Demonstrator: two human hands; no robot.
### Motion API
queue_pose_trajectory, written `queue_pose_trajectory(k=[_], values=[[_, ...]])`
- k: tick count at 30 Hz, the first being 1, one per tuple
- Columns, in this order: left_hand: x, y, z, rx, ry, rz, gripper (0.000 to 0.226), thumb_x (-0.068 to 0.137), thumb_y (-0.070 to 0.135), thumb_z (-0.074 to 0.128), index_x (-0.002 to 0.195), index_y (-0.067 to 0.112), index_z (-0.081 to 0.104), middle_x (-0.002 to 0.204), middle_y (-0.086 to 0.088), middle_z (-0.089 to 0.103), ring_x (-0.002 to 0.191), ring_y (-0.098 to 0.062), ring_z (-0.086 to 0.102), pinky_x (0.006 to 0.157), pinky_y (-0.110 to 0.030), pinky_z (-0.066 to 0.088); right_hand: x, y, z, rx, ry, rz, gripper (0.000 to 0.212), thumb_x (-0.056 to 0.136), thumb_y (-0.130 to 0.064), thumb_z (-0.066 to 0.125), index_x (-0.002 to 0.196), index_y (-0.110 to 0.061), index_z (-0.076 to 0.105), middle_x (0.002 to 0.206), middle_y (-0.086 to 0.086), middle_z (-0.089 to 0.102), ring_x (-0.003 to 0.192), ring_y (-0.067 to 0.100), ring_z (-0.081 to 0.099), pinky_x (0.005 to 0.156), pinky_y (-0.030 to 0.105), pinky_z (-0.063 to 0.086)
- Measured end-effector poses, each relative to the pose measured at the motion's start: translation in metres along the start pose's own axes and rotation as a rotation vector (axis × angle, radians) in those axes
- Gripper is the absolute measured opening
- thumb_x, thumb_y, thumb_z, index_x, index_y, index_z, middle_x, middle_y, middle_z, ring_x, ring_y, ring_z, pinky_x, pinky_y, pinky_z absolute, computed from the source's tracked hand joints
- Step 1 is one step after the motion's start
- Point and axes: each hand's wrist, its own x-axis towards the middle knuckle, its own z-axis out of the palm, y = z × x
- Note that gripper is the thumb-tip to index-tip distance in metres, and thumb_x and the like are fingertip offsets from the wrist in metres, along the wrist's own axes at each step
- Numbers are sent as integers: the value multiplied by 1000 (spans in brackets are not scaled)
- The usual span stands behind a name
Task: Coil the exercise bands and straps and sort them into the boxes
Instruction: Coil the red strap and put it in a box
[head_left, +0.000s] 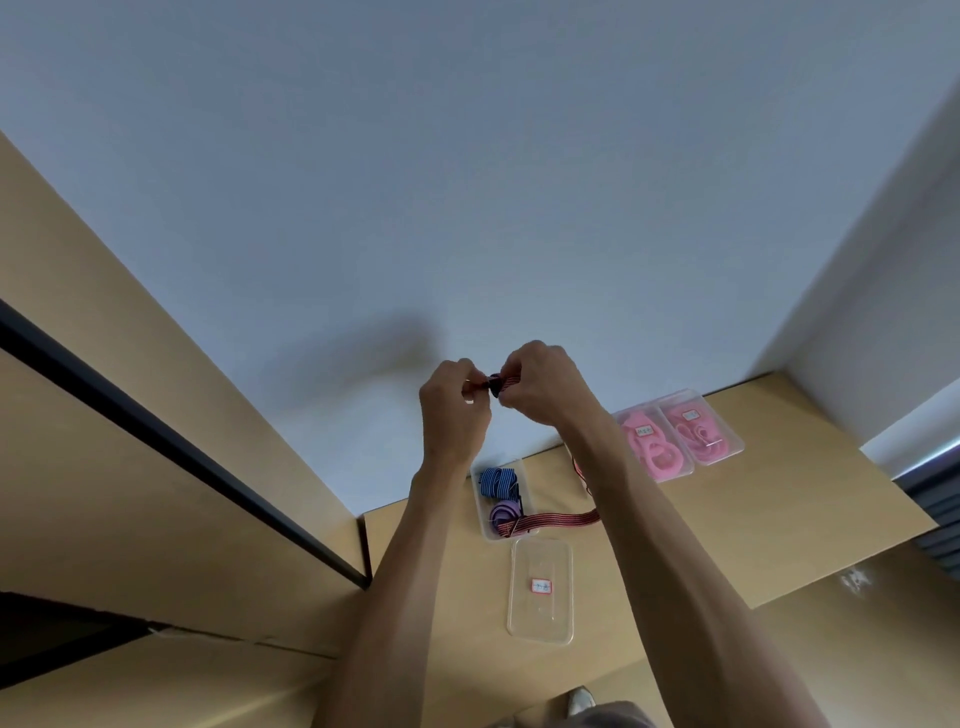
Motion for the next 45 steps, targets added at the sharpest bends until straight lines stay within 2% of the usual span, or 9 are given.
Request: queue_pose_trajectory(k=[3,9,13,16,22,26,39,42,45], values=[[1,5,-2,-298,-102,-205,7,80,17,75,87,16,75,86,3,74,82,-8,71,73,-22,58,1,2,-11,107,-2,-23,19,84,-8,67,100,-6,76,91,7,72,85,21,66,67,25,46],[12,8,-6,-390,-30,-452,33,77,-1,80,108,6,71,90,-2,73,81,-11,70,74,-23,54,-2,10,-13,220,-9,-62,31,76,1,67,101,-16,72,84,3,66,67,14,57,55,20,46],[12,12,-7,-180,-58,-270,18,80,4,77,96,11,80,80,4,76,68,4,66,61,-9,45,0,9,-14,59,-46,-170,42,75,9,57,111,-12,63,96,-1,62,83,18,56,60,18,44],[11,15,-10,14,-118,-129,19,86,9,67,95,18,81,82,6,76,70,-7,64,63,-16,45,3,8,-17,-57,-60,-212,40,79,10,54,109,-9,73,106,4,67,101,21,61,78,27,52],[11,15,-7,126,-400,42,27,91,3,51,85,17,73,62,8,56,58,-12,47,59,-28,34,8,9,-28,-78,-116,-277,26,80,6,58,89,-6,80,86,12,74,85,28,66,77,43,56],[16,8,-13,-156,-507,-109,34,94,-3,51,114,12,74,87,0,71,71,-14,63,70,-22,52,14,24,-30,94,-45,-236,14,85,-4,68,96,-12,73,91,3,70,76,10,61,72,31,52],[23,10,-21,-907,-583,-320,21,89,-4,59,102,5,72,90,-5,74,83,-19,68,73,-26,55,16,68,4,1234,-507,44,7,86,-7,51,87,-12,55,76,3,54,59,11,46,47,18,34],[23,12,-13,-892,-491,-372,24,93,-10,55,102,5,72,85,-6,74,75,-19,69,73,-26,56,20,61,18,1131,-307,65,26,86,3,43,86,-10,65,69,10,55,63,17,56,59,25,45],[22,16,1,-804,-316,-448,23,92,-9,59,97,8,74,82,-7,75,73,-19,70,72,-26,56,24,49,26,952,-44,81,33,92,2,36,88,-5,68,60,11,54,54,17,52,52,27,42]])
